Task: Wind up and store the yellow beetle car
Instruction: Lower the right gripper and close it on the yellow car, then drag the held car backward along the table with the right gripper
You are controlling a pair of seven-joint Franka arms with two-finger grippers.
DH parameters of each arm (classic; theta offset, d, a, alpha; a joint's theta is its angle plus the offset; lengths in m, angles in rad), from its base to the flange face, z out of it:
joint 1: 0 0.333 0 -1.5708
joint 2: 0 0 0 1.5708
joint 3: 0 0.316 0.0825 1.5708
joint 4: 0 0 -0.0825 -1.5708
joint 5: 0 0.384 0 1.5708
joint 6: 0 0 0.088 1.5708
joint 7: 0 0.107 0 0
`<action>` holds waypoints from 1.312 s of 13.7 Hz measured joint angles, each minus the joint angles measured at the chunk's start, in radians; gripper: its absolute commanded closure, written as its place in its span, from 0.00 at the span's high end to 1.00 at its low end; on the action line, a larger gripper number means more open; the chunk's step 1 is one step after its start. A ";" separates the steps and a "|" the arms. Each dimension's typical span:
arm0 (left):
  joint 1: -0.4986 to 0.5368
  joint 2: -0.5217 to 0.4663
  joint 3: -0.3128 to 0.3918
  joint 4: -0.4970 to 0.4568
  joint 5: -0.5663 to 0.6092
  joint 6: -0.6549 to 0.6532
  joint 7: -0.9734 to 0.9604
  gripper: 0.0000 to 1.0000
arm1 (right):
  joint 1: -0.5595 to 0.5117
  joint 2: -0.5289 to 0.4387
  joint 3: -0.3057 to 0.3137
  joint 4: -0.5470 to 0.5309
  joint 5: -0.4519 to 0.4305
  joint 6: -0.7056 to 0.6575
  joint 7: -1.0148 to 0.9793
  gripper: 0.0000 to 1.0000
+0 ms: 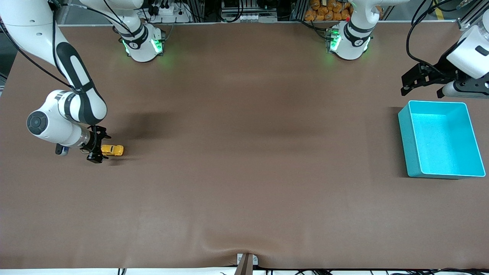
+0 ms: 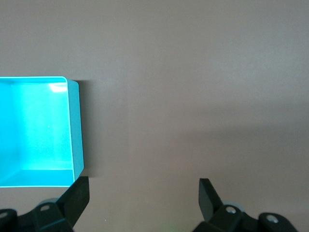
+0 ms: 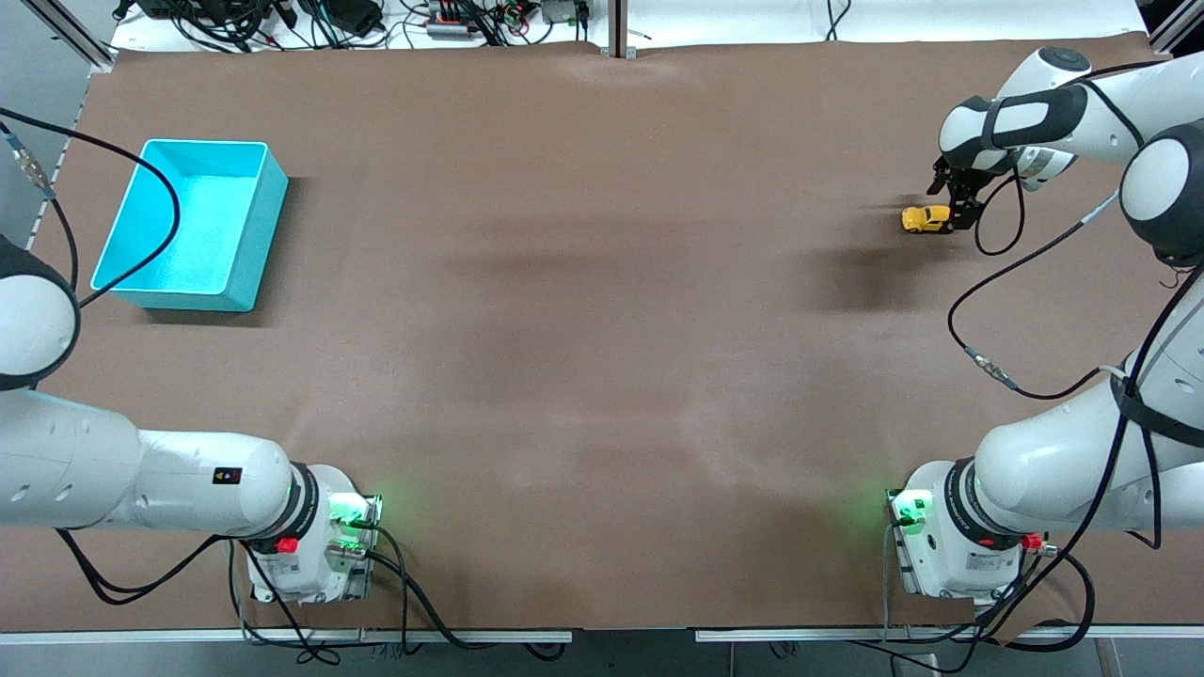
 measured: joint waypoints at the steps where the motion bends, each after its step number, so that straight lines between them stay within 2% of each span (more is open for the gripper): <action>1: 0.000 0.000 0.000 0.000 0.000 0.000 0.000 1.00 | 0.000 0.003 0.000 -0.012 0.000 0.023 0.000 0.83; 3: 0.000 0.000 0.000 0.000 0.000 0.001 0.000 1.00 | 0.000 0.005 0.000 -0.031 0.000 0.043 0.003 0.79; 10: 0.003 0.007 0.001 0.000 0.000 0.003 0.000 1.00 | 0.000 -0.002 0.000 -0.031 0.000 0.032 0.028 0.75; 13: 0.003 0.013 0.001 0.000 0.000 0.005 0.000 1.00 | 0.000 -0.010 0.001 -0.031 0.000 0.028 0.030 0.65; 14: 0.003 0.013 0.001 0.000 0.000 0.005 0.000 1.00 | 0.000 -0.010 0.001 -0.031 0.000 0.028 0.030 0.58; 16: 0.003 0.013 0.001 0.000 0.000 0.006 0.000 1.00 | 0.000 -0.010 0.001 -0.031 0.000 0.028 0.030 0.24; 18: 0.003 0.013 0.001 0.000 0.000 0.006 0.000 1.00 | 0.001 -0.013 0.002 -0.030 0.000 0.028 0.031 0.18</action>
